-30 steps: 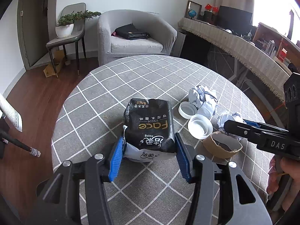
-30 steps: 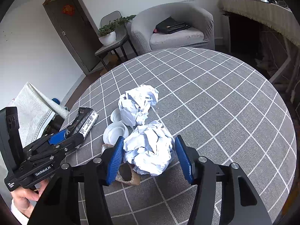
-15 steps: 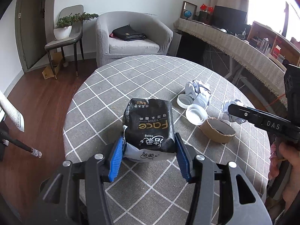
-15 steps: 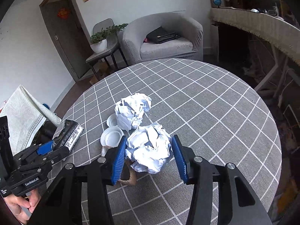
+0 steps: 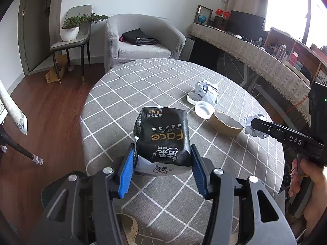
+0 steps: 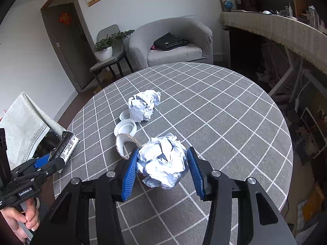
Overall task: Collect trash
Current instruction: 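Lift the tissue bag and paper and carry them toward the teal bin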
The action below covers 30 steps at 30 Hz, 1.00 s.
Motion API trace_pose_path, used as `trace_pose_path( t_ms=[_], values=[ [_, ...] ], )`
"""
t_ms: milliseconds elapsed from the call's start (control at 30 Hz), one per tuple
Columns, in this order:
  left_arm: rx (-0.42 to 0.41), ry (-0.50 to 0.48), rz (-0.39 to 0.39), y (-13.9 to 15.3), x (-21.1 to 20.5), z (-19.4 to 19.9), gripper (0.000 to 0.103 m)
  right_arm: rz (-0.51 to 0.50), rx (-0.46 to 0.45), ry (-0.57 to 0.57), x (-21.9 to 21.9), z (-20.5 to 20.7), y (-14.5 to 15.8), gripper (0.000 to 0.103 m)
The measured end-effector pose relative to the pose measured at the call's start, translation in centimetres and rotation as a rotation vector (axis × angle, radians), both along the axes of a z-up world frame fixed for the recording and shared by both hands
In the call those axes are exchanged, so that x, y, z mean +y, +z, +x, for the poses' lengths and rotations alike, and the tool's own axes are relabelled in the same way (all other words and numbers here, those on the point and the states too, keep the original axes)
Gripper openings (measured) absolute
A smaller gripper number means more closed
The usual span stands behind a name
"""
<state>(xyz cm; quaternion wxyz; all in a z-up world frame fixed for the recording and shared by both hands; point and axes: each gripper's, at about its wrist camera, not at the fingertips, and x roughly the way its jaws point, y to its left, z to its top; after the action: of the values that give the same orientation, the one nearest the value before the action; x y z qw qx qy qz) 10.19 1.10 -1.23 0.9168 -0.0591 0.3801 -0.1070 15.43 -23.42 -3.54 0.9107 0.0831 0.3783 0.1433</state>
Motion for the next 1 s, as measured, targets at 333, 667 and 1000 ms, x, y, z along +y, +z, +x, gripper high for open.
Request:
trace_pose_path(
  t_ms=[333, 667, 1000],
  values=[
    [-0.001, -0.007, 0.003, -0.1, 1.1, -3.6, 0.054, 0.032, -0.012, -0.018, 0.0, -3.8, -0.1, 0.049],
    [-0.001, -0.010, 0.022, -0.2, 3.4, -6.7, 0.054, 0.051, -0.015, 0.022, 3.1, -6.9, -0.6, 0.049],
    [-0.003, 0.034, 0.023, -0.3, 7.4, -8.4, 0.054, 0.057, -0.018, 0.104, 7.9, -8.0, -0.4, 0.049]
  ],
)
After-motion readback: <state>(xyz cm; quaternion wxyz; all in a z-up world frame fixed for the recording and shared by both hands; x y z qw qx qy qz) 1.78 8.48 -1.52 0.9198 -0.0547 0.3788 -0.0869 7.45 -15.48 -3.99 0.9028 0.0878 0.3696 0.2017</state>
